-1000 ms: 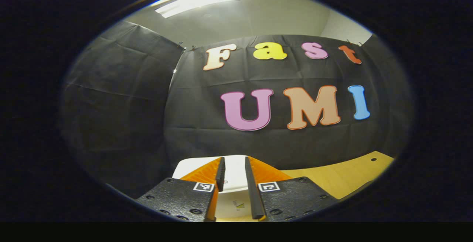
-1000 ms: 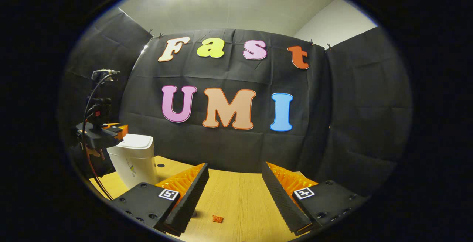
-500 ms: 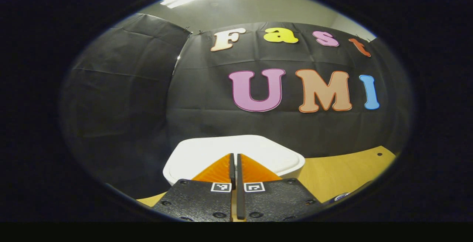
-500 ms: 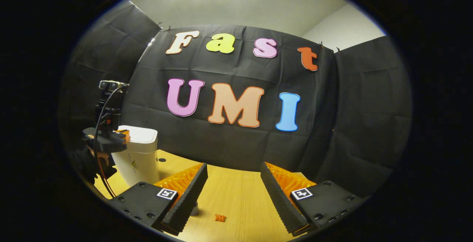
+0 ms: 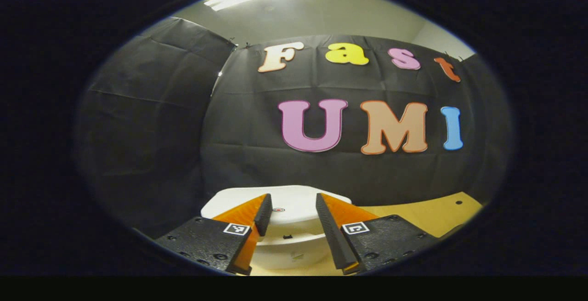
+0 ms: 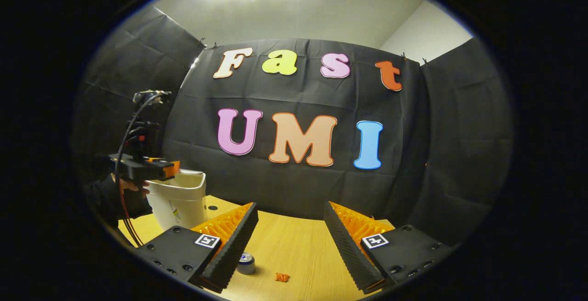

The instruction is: Press the lid of the desktop garbage bin to open it, pick up the crumpled paper on the desktop and throw it into the bin, then pick up the pop can on the desktop and drop it into the bin, and finally close the garbage bin lid.

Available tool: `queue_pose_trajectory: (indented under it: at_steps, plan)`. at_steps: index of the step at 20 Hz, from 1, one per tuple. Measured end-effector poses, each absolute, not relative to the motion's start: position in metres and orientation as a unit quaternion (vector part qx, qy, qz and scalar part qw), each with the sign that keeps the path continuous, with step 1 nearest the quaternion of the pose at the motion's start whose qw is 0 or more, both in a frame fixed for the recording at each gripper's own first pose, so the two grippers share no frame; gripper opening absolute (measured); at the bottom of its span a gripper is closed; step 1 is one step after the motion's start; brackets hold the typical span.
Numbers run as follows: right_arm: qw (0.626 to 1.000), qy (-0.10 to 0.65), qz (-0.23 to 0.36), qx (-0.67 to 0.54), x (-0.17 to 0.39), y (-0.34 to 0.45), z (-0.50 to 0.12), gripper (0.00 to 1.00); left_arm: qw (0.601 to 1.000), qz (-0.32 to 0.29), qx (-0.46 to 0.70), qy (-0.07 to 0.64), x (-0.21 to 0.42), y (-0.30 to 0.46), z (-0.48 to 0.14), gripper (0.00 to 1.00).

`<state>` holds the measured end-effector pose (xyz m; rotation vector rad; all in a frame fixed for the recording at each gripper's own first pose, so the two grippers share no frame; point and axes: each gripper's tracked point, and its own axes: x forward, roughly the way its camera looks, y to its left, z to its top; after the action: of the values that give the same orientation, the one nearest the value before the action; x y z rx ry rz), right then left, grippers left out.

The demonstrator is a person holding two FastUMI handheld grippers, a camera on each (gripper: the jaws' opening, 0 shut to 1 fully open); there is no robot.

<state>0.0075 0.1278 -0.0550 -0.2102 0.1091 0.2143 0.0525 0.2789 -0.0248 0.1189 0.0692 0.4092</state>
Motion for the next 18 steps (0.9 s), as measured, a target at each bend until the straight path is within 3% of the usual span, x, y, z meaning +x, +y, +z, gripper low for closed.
queue_pose_trajectory:
  at_steps: [1, 2, 4, 7, 8, 11, 18]
  plan:
    - [0.987, 0.056, 0.108, -0.101, 0.009, 0.124, -0.056, 1.00, 0.978, 0.200, 0.064, 0.014, 0.043, 0.271, -0.009, 0.61]
    - [0.987, 0.058, 0.111, -0.097, 0.011, 0.119, -0.058, 1.00, 0.978, 0.199, 0.070, 0.000, 0.035, 0.263, 0.002, 0.75]
    - [0.987, 0.064, 0.115, -0.090, 0.017, 0.111, -0.064, 0.96, 0.976, 0.201, 0.084, -0.023, 0.016, 0.250, 0.020, 0.89]
    - [0.986, 0.078, 0.125, -0.075, 0.023, 0.100, -0.078, 0.96, 0.976, 0.196, 0.087, -0.039, -0.010, 0.222, 0.035, 0.87]
    - [0.986, 0.083, 0.127, -0.070, 0.025, 0.095, -0.085, 0.96, 0.977, 0.193, 0.083, -0.043, -0.019, 0.210, 0.038, 0.92]
    - [0.982, 0.117, 0.133, -0.060, 0.036, 0.082, -0.122, 0.96, 0.979, 0.182, 0.075, -0.054, -0.048, 0.174, 0.041, 0.93]
    - [0.938, 0.297, 0.164, -0.074, 0.064, 0.085, -0.294, 0.96, 0.976, 0.192, 0.095, -0.044, -0.092, 0.136, 0.039, 0.92]
